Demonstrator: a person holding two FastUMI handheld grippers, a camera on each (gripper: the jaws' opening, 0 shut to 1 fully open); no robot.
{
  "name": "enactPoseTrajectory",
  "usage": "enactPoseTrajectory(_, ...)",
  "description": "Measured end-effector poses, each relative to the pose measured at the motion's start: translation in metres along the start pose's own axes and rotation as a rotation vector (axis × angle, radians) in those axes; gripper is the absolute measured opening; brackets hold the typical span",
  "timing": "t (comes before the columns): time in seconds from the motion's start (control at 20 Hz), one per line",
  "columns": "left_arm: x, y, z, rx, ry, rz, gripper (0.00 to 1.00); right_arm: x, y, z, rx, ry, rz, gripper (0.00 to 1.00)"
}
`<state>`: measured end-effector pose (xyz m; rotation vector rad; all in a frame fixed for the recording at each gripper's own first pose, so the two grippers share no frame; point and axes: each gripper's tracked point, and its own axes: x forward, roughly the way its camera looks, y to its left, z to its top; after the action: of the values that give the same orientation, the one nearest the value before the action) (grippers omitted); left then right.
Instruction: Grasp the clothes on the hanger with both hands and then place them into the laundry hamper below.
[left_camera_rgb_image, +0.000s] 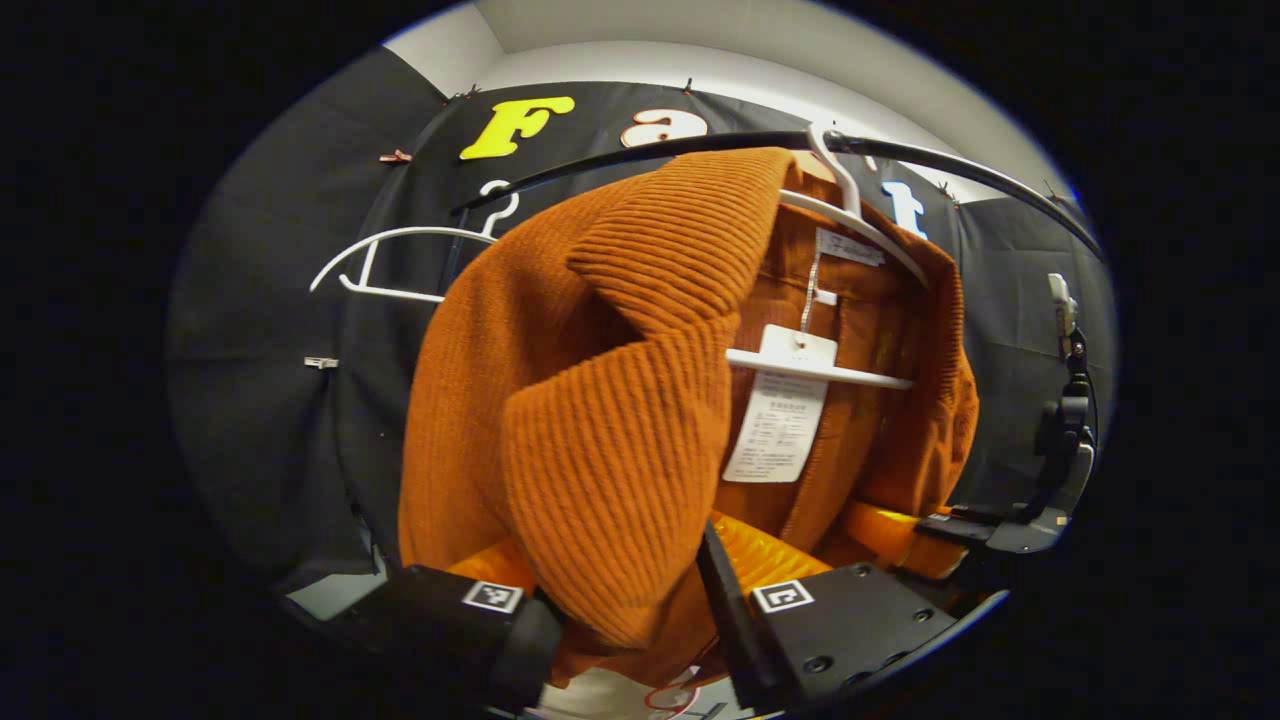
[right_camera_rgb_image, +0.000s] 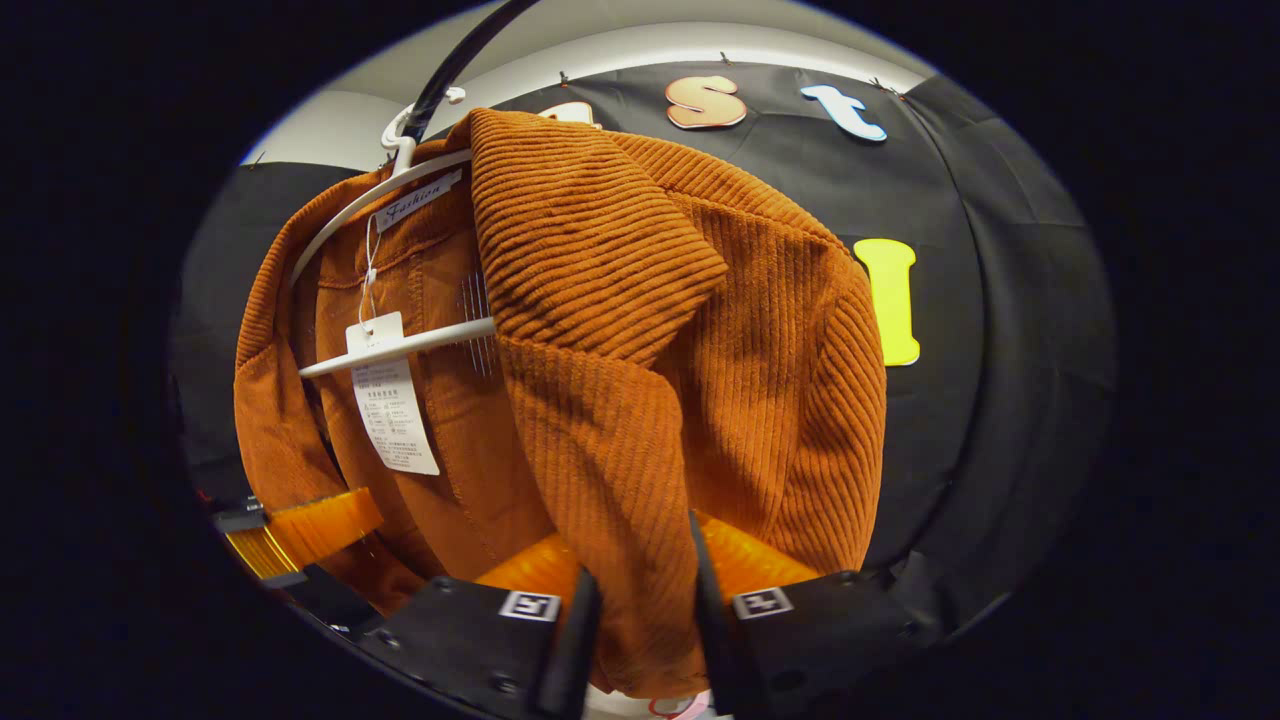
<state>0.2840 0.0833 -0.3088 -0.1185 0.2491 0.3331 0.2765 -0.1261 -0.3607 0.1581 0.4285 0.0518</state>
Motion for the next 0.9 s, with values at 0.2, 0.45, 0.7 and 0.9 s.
enactPoseTrajectory(0.2, -0.001, 0.020, 0.014, 0.026, -0.016, 0.069, 0.05, -0.004, -0.026, 0.021, 0.002, -0.052, -0.002, 0.13)
enactPoseTrajectory(0.45, -0.016, 0.058, 0.053, 0.059, -0.063, 0.188, 0.06, -0.006, -0.070, 0.061, 0.063, -0.142, -0.061, 0.13)
enactPoseTrajectory(0.7, -0.032, 0.087, 0.109, 0.079, -0.168, 0.268, 0.08, -0.001, -0.106, 0.121, 0.116, -0.275, -0.102, 0.13)
enactPoseTrajectory(0.9, -0.037, 0.095, 0.153, 0.198, -0.243, 0.278, 0.07, 0.016, -0.111, 0.149, 0.065, -0.315, -0.099, 0.17)
